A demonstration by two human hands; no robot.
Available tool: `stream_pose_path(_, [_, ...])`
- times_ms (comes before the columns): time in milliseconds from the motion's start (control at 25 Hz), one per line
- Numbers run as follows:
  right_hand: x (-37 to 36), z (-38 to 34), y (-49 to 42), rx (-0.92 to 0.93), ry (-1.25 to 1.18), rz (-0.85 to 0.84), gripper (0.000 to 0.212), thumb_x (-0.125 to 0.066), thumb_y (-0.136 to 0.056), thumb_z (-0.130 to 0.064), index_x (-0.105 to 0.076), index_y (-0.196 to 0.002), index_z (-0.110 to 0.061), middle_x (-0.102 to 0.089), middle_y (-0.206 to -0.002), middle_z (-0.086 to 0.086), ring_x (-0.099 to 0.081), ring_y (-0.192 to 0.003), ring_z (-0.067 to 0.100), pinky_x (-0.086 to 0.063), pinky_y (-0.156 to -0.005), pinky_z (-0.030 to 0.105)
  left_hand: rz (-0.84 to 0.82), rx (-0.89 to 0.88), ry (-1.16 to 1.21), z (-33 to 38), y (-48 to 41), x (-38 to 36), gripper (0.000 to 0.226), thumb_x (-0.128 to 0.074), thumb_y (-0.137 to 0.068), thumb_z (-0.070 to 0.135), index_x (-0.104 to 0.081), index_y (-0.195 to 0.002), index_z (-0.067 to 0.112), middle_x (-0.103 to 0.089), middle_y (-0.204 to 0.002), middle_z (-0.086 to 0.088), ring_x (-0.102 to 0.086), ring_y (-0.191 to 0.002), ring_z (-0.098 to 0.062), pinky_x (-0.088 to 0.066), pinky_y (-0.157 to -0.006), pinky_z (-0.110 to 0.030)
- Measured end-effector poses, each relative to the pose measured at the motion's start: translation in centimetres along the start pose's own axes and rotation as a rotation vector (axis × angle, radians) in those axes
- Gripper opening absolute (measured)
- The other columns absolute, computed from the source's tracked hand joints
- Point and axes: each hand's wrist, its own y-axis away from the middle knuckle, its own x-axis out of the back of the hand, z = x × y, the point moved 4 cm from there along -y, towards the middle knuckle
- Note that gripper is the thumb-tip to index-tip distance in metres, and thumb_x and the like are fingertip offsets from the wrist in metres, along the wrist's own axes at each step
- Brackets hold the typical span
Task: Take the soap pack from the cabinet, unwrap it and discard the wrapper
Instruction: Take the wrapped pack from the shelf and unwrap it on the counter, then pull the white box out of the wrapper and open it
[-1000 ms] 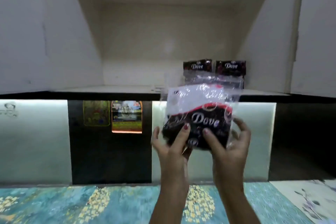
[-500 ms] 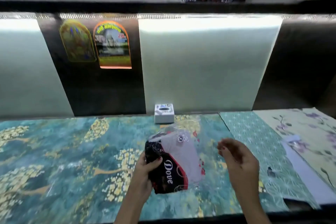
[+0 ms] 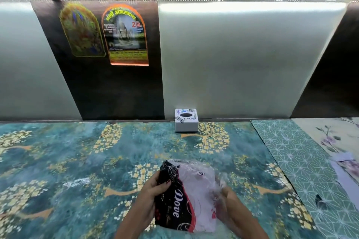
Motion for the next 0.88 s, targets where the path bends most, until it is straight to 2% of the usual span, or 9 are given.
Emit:
stream_pose_path(80, [-0.4, 0.1, -1.5, 0.009, 0.118, -0.067, 0.056, -0.073, -0.071, -0.013, -0.047, -0.119, -0.024, -0.059, -0.111, 0.014, -0.065, -0.086, 0.018, -0.058, -0.066, 0.028, -0.025, 0.030, -0.033, 0.0, -1.6, 0.7, 0.042, -0.066, -0.061, 0.000, -0.057, -0.101, 0.005, -0.073, -0.066, -0.009, -0.069, -0.057, -0.020, -0.055, -0.048, -0.027])
stream_pose_path(160, [-0.9, -0.3, -2.5, 0.093, 0.245, -0.028, 0.083, -0.078, -0.064, -0.014, -0.033, -0.135, -0.017, -0.043, -0.137, 0.009, -0.054, -0.109, 0.016, -0.051, -0.088, 0.018, -0.030, 0.078, -0.153, -0.5, -3.1, 1.3, 0.034, -0.068, -0.072, 0.004, -0.056, -0.103, 0.013, -0.073, -0.076, -0.008, -0.069, -0.064, -0.020, -0.055, -0.055, -0.029])
stream_pose_path(240, [-0.3, -0.5, -3.8, 0.111, 0.206, 0.076, 0.094, -0.079, -0.062, -0.006, -0.023, -0.137, -0.009, -0.046, -0.121, -0.006, -0.052, -0.098, 0.009, -0.050, -0.073, 0.006, 0.020, 0.093, -0.285, -0.8, -4.5, 2.2, 0.021, -0.059, -0.084, 0.013, -0.056, -0.104, 0.020, -0.071, -0.086, -0.006, -0.069, -0.070, -0.019, -0.054, -0.062, -0.029])
stream_pose_path(320, [1.4, -0.7, -5.1, 0.098, 0.111, 0.219, 0.098, -0.088, -0.042, -0.010, -0.037, -0.126, -0.013, -0.056, -0.115, 0.004, -0.058, -0.090, 0.020, -0.056, -0.058, 0.021, 0.129, 0.097, -0.354, -0.8, -6.2, 4.0, 0.020, -0.056, -0.087, 0.017, -0.055, -0.107, 0.015, -0.070, -0.088, -0.009, -0.068, -0.072, -0.022, -0.054, -0.062, -0.031])
stream_pose_path(480, [7.5, -2.5, -6.3, 0.256, -0.051, 0.697, 0.065, -0.078, -0.058, 0.001, -0.048, -0.115, -0.013, -0.059, -0.119, 0.022, -0.060, -0.090, 0.031, -0.054, -0.071, 0.037, 0.389, 0.162, -0.453, -2.0, -10.4, 9.5, 0.047, -0.059, -0.086, 0.024, -0.043, -0.128, 0.010, -0.058, -0.125, -0.018, -0.060, -0.105, -0.036, -0.052, -0.088, -0.048])
stream_pose_path(560, [8.7, -4.2, -7.2, 0.365, -0.185, 0.646, 0.075, -0.088, -0.047, -0.015, -0.052, -0.114, -0.012, -0.065, -0.111, 0.016, -0.067, -0.083, 0.028, -0.060, -0.063, 0.036, 0.450, 0.165, -0.514, -2.3, -12.3, 10.0, 0.051, -0.057, -0.087, 0.024, -0.039, -0.132, 0.008, -0.052, -0.132, -0.016, -0.054, -0.114, -0.036, -0.047, -0.095, -0.045])
stream_pose_path(680, [6.0, -4.2, -10.7, 0.268, -0.206, 0.407, 0.100, -0.092, -0.019, -0.036, -0.056, -0.108, -0.008, -0.071, -0.096, 0.010, -0.071, -0.073, 0.022, -0.058, -0.052, 0.030, 0.377, 0.185, -0.532, -3.0, -15.3, 8.5, 0.042, -0.056, -0.087, 0.019, -0.047, -0.125, 0.003, -0.061, -0.116, -0.018, -0.060, -0.099, -0.033, -0.053, -0.078, -0.039])
stream_pose_path(760, [3.4, -2.0, -13.4, 0.087, -0.207, 0.300, 0.080, -0.087, -0.045, -0.017, -0.050, -0.115, -0.003, -0.066, -0.101, 0.016, -0.067, -0.081, 0.029, -0.059, -0.052, 0.032, 0.324, 0.227, -0.546, -3.8, -16.9, 7.7, 0.045, -0.060, -0.084, 0.026, -0.050, -0.122, 0.005, -0.062, -0.116, -0.018, -0.062, -0.099, -0.033, -0.054, -0.081, -0.044])
stream_pose_path(880, [3.3, 1.2, -17.2, -0.042, 0.097, 0.353, 0.064, -0.076, -0.066, -0.003, -0.045, -0.123, -0.003, -0.063, -0.108, 0.014, -0.061, -0.091, 0.027, -0.059, -0.067, 0.035, 0.308, 0.237, -0.567, -3.4, -17.9, 7.1, 0.036, -0.059, -0.085, 0.022, -0.056, -0.115, 0.002, -0.064, -0.100, -0.012, -0.062, -0.081, -0.023, -0.049, -0.060, -0.030])
